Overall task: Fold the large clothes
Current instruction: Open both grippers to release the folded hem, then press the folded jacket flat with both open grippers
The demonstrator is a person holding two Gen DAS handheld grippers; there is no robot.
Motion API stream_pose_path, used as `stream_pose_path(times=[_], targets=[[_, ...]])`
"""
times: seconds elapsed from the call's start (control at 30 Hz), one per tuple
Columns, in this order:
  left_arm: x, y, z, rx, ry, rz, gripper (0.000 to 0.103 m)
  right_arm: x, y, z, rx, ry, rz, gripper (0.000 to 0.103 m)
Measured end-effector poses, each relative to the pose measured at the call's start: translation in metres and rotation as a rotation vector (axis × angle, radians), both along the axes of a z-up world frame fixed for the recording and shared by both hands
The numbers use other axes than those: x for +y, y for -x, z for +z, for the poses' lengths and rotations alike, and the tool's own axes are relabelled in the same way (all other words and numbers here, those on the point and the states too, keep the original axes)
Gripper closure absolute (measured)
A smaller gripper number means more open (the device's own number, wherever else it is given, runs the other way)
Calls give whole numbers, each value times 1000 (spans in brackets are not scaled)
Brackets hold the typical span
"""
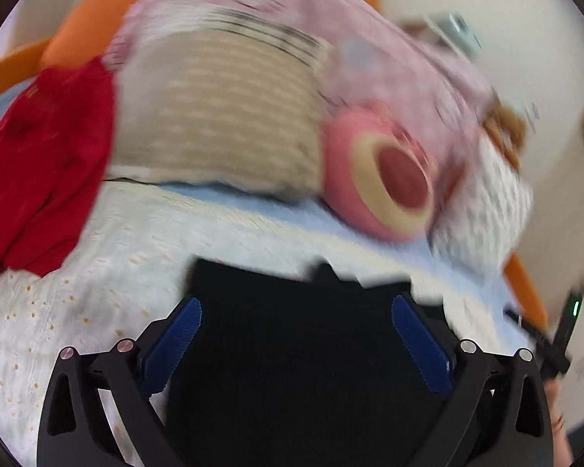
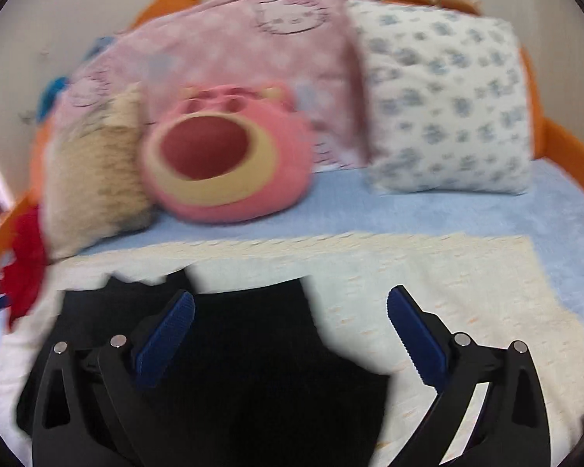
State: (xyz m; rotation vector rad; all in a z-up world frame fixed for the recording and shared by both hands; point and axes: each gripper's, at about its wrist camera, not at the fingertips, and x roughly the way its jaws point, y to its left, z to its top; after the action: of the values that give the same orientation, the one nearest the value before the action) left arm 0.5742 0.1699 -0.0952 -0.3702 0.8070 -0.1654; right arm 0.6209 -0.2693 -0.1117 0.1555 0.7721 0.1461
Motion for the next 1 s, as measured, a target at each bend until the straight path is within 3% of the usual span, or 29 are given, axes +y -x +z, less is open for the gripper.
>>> stream_pose_path(times=[0.07, 0.13, 0.2, 0.33, 0.4, 0.53, 0.67, 0.73, 0.87, 0.93, 1.0], targets=[[-36, 7, 0, 33, -70, -75, 4, 20, 6, -7, 75, 1, 33, 18], [-60, 17, -9, 58, -108, -128, 4, 45, 15, -23, 182, 7, 100, 54], [-76, 37, -28, 69, -142, -175, 4, 60, 31, -36, 231, 49, 120, 65], [-89, 53, -79, 152, -181, -199, 4, 83, 59, -67, 260, 195, 176, 70], [-85, 59, -96, 135, -172, -195, 5, 83, 63, -79, 256, 214, 172, 70], [-87, 68, -110, 38, -227, -187, 4, 88, 69, -97, 194, 249, 168, 69], [-89, 67, -109, 55, -253, -177, 3, 99, 82, -105, 81, 326, 115, 68], [-94, 66, -101, 76, -281, -171, 4, 97, 84, -101, 74, 329, 111, 68], [-75, 94, -71, 71, -135, -128, 3, 62, 108, -65, 67, 201, 56, 68], [-56, 118, -61, 73, -126, -86, 3, 37, 128, -50, 45, 198, 26, 68], [-28, 141, -65, 130, -59, -41, 3, 16, 140, -49, 74, 214, 18, 68]])
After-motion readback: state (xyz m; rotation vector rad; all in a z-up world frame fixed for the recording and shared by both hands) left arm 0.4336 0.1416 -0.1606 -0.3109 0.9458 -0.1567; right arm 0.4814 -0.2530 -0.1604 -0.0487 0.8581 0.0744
